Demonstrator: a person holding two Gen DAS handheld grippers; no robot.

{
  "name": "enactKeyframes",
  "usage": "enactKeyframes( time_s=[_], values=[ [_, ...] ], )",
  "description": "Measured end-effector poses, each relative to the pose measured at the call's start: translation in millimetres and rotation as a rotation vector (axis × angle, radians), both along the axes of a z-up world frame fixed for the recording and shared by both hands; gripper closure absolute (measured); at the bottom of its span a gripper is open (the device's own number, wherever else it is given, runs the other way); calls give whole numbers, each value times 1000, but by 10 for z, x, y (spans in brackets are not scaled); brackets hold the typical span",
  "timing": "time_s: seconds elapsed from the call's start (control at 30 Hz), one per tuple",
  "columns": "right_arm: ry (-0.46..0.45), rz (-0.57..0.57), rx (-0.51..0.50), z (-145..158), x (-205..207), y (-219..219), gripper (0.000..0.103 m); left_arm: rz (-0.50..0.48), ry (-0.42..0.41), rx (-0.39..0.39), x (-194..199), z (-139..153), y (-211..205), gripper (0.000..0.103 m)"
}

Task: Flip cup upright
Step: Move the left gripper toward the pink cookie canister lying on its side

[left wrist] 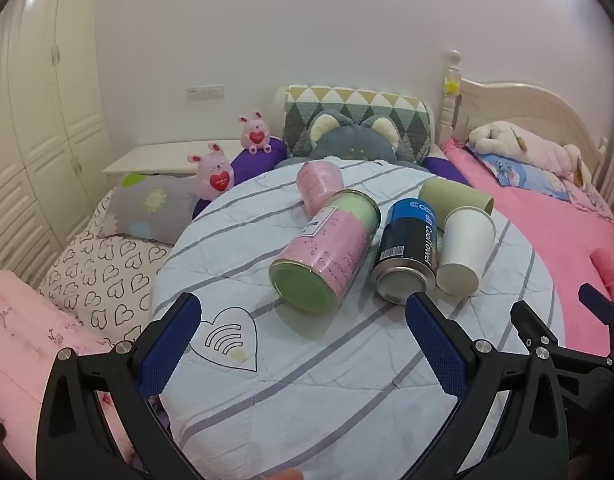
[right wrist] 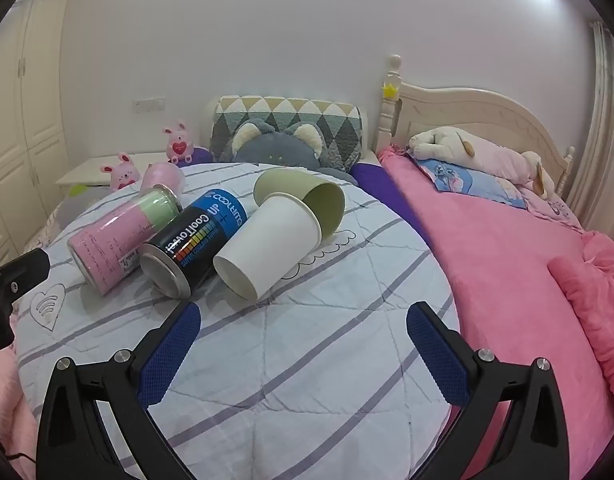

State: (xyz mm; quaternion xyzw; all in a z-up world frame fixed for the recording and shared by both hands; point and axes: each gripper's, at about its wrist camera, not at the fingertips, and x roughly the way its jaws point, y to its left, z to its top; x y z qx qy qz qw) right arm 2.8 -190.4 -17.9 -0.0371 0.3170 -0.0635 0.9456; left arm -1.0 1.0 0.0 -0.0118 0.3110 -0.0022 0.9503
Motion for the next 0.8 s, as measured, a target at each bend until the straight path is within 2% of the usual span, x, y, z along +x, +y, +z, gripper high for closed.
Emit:
enactKeyframes(
  time_s=[0.27, 0.37, 0.47, 0.6, 0.8],
  values=[
    [-9, -8, -1, 33, 12, -5, 0, -18, 37, 9, -13, -103, 3, 0],
    [-22, -4, -1, 33, 21, 22, 0, -80, 67, 47, 57, -81, -43, 0],
    [-27, -8, 1, 78, 33, 14, 0, -124, 95, 45, 97, -104, -52, 0],
    [-41, -8, 16, 99, -6, -13, 0, -121, 93, 2, 93, -108, -19, 0],
    [-46, -4, 14, 121, -9, 8, 0, -109, 70, 28, 95, -84, -21, 0]
  ],
)
